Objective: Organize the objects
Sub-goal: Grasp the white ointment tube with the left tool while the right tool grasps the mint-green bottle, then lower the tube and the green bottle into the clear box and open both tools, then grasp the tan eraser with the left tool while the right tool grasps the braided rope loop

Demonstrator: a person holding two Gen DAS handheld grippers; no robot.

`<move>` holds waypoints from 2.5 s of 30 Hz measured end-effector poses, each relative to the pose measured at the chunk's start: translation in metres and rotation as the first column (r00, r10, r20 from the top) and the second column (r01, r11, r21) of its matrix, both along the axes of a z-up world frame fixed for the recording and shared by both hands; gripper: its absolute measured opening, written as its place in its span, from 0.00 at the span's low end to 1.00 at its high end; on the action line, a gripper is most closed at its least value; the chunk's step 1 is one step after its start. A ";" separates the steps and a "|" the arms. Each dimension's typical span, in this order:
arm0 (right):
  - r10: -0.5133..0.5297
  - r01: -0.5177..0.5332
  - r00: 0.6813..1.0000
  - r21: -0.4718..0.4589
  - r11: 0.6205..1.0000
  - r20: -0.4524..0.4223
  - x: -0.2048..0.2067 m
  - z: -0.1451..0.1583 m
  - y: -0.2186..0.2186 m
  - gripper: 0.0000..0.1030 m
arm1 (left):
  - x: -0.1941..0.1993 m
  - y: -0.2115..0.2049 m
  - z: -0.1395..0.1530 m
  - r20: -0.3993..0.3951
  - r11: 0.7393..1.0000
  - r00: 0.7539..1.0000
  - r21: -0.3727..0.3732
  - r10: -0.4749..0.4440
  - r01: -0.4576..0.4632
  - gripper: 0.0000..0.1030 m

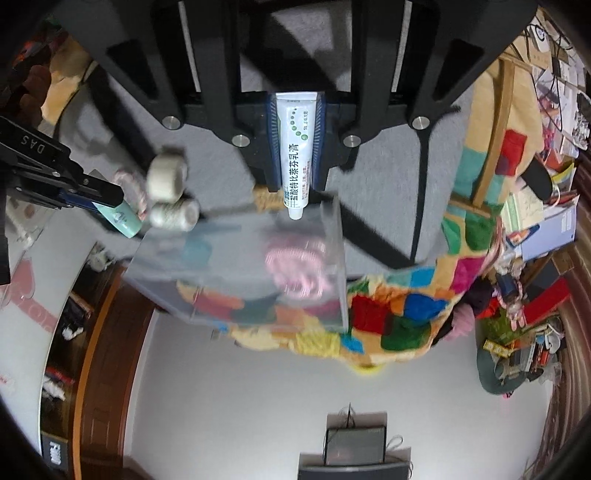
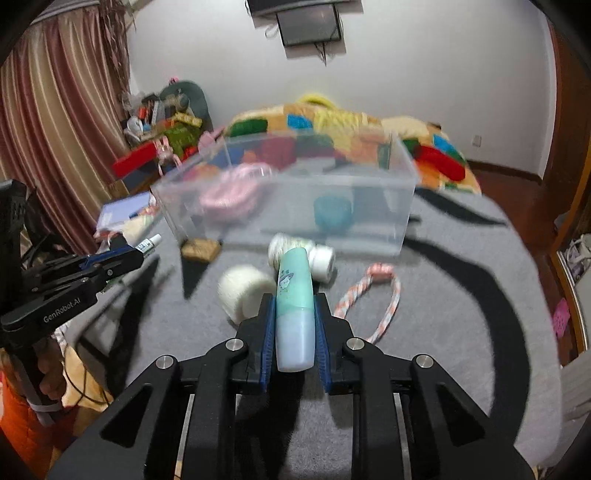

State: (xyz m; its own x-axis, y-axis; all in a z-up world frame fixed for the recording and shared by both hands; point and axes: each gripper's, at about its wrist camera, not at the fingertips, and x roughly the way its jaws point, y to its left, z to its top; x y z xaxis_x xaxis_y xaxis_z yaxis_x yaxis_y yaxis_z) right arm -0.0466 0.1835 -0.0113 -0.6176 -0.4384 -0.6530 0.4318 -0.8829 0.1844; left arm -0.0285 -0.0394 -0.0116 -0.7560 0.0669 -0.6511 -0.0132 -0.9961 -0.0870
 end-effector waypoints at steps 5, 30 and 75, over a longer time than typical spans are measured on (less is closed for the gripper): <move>-0.018 0.017 0.997 -0.022 1.000 -0.071 -0.010 0.030 0.001 0.18 | -0.010 -0.001 0.026 -0.061 0.999 0.998 0.033 0.001 0.001 0.15; 0.056 -0.058 0.998 0.085 0.995 0.029 -0.122 0.013 -0.071 0.13 | -0.124 -0.012 0.006 0.077 0.996 0.996 0.082 0.037 -0.043 0.15; -0.039 0.025 0.996 0.173 0.985 0.079 -0.044 -0.033 0.030 0.66 | -0.054 -0.001 -0.047 0.225 0.997 0.974 -0.072 0.020 -0.004 0.96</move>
